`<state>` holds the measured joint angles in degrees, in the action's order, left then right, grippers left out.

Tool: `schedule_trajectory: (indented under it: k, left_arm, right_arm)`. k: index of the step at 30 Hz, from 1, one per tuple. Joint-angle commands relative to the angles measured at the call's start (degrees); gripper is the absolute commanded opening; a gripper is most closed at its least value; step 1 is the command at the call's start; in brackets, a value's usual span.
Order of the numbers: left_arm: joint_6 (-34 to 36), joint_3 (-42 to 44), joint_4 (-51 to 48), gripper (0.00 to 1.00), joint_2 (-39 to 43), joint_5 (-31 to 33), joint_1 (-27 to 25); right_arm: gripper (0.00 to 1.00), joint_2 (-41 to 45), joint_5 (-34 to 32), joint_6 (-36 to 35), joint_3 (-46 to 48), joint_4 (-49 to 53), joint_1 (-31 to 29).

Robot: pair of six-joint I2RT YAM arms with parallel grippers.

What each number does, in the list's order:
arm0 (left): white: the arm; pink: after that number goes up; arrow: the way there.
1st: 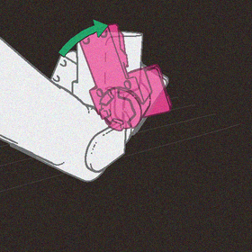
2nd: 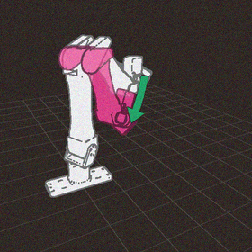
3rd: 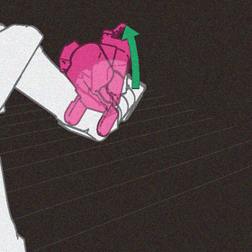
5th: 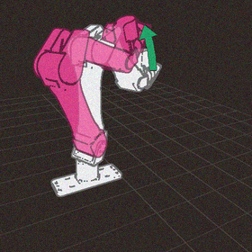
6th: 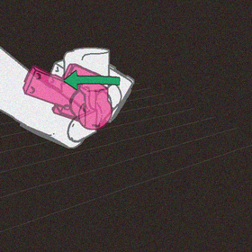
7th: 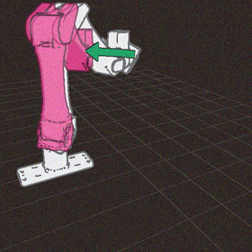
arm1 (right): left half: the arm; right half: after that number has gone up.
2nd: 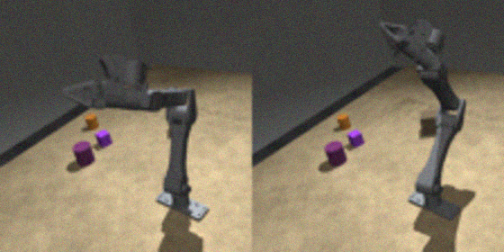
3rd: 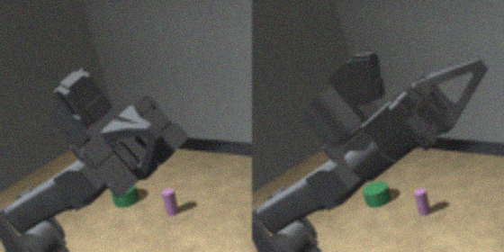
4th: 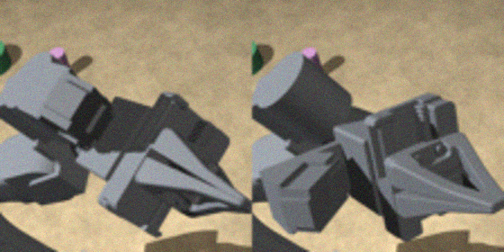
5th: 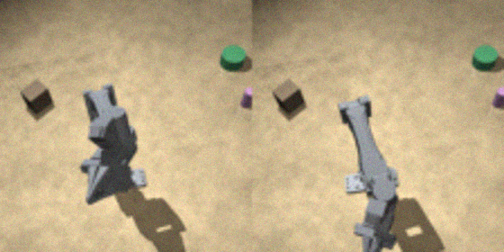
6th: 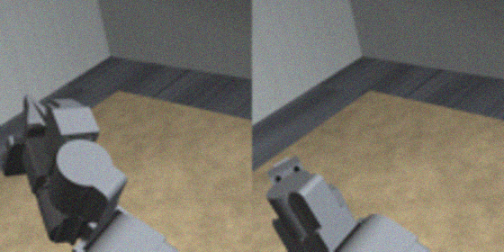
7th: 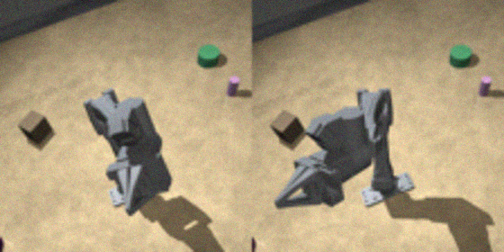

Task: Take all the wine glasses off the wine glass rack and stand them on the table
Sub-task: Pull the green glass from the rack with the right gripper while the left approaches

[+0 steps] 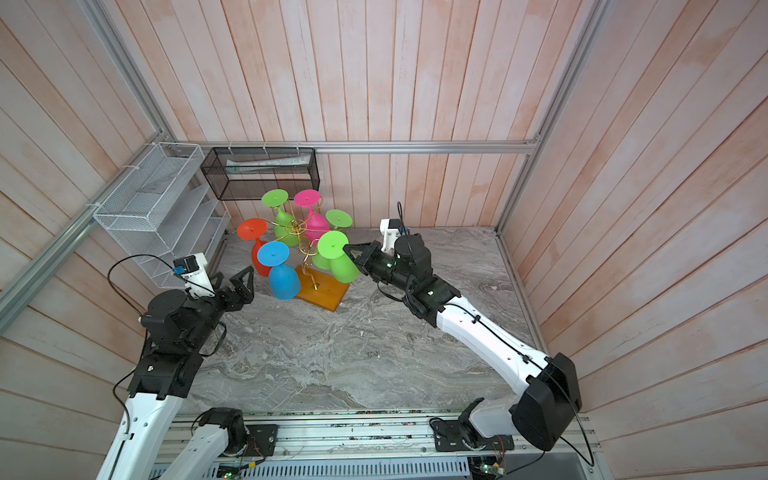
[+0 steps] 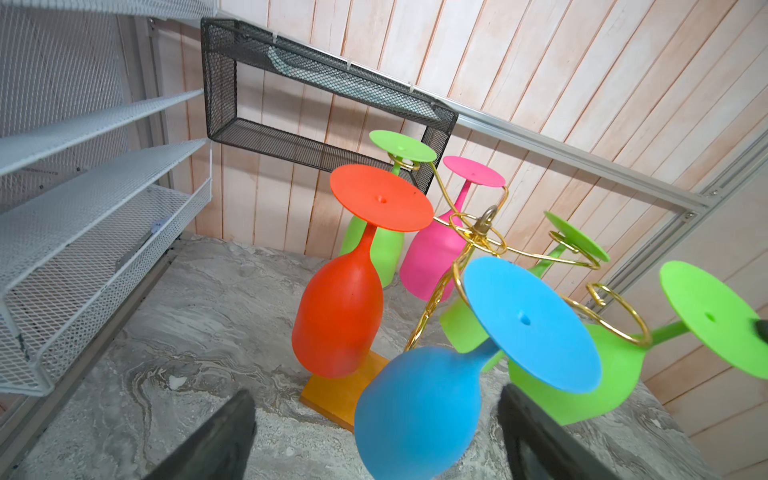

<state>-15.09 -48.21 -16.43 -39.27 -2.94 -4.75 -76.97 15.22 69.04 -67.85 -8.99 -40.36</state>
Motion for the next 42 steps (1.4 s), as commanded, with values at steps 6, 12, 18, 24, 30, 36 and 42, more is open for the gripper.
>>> schedule_trajectory:
  k: [6,12,18,24,30,36,42]
  left_arm:
    - [7.48,-5.33,-0.19,0.92,-0.1,-0.56,-2.49]
    - [14.43,-7.93,0.57,0.92,-2.6,1.08,-11.55]
    - [18.49,-11.97,0.05,0.91,-8.47,9.79,-25.99]
    - [17.26,-18.57,-1.99,0.91,-16.2,21.11,-41.71]
    - [3.47,-24.89,-4.17,0.89,-21.72,21.24,-48.07]
    - [-12.97,-33.21,-10.65,0.86,-27.31,16.39,-48.95]
    - [-26.2,-37.93,-13.51,0.86,-31.24,12.7,-48.87]
  right_arm:
    - [0.0,9.08,-3.84,-0.16,7.44,1.17,-1.27]
    - [0.0,18.16,-9.42,-1.21,14.4,6.18,-1.39]
    - [0.0,25.09,-17.78,-9.36,17.05,14.13,-1.37]
    - [0.0,28.06,-24.66,-26.22,17.58,18.25,-1.37]
    - [0.0,32.45,-26.79,-42.93,21.3,14.36,-1.78]
    - [0.0,35.81,-30.36,-60.12,26.01,5.63,-4.82]
    - [0.0,37.89,-32.32,-74.1,31.67,-4.87,-8.0]
